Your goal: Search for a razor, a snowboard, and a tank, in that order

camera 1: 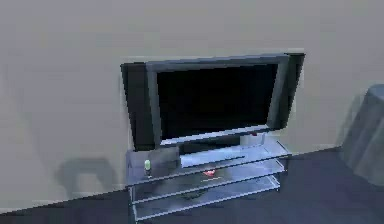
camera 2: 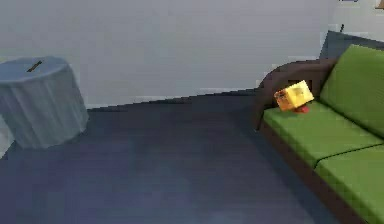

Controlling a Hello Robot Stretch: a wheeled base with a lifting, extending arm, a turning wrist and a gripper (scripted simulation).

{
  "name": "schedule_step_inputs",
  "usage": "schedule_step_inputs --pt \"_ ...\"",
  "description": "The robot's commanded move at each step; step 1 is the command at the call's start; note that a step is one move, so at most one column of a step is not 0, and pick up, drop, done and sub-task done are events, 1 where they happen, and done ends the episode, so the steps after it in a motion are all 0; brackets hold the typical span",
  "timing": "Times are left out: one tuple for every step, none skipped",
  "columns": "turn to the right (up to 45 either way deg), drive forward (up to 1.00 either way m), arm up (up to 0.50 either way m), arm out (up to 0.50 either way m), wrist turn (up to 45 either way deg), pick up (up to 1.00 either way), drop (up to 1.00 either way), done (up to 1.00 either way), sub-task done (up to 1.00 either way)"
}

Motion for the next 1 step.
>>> schedule_step_inputs --pt "45.0 0.00 0.00 0.00 0.0 0.00 0.00 0.00 0.00"
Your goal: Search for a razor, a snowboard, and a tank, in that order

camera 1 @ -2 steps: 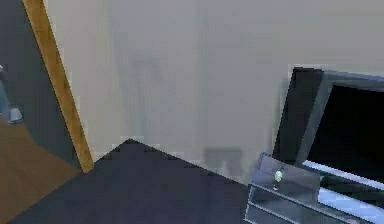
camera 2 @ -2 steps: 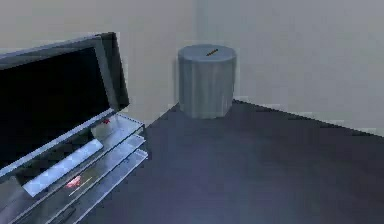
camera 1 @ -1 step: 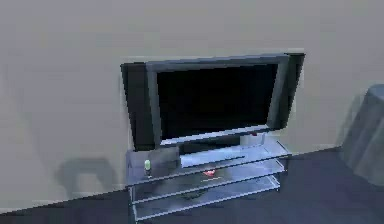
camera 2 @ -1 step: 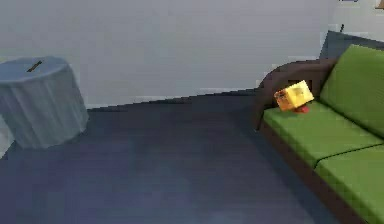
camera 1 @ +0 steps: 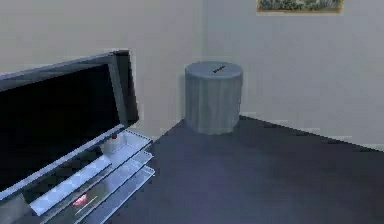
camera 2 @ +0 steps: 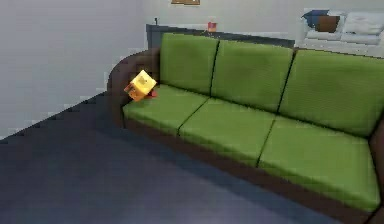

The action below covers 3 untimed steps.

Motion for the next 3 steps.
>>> schedule_step_inputs --pt "45.0 0.00 0.00 0.00 0.0 0.00 0.00 0.00 0.00" --pt "0.0 1.00 0.00 0.00 0.0 0.00 0.00 0.00 0.00" --pt "3.0 0.00 0.00 0.00 0.0 0.00 0.00 0.00 0.00"
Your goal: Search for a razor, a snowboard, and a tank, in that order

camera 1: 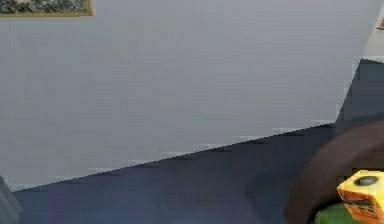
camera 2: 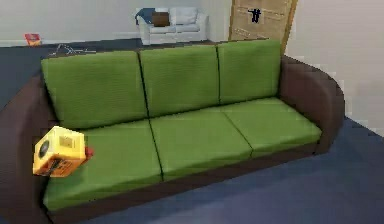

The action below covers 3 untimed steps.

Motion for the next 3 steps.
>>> schedule_step_inputs --pt "0.0 1.00 0.00 0.00 0.0 0.00 0.00 0.00 0.00" --pt "45.0 0.00 0.00 0.00 0.0 0.00 0.00 0.00 0.00" --pt "9.0 0.00 0.00 0.00 0.0 0.00 0.00 0.00 0.00"
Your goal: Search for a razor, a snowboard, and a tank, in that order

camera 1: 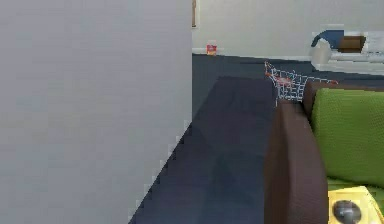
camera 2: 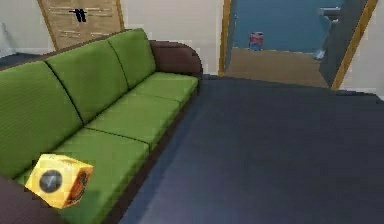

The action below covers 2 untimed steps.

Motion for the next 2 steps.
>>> schedule_step_inputs --pt "0.0 0.65 0.00 0.00 0.0 0.00 0.00 0.00 0.00" --pt "18.0 0.00 0.00 0.00 0.0 0.00 0.00 0.00 0.00"
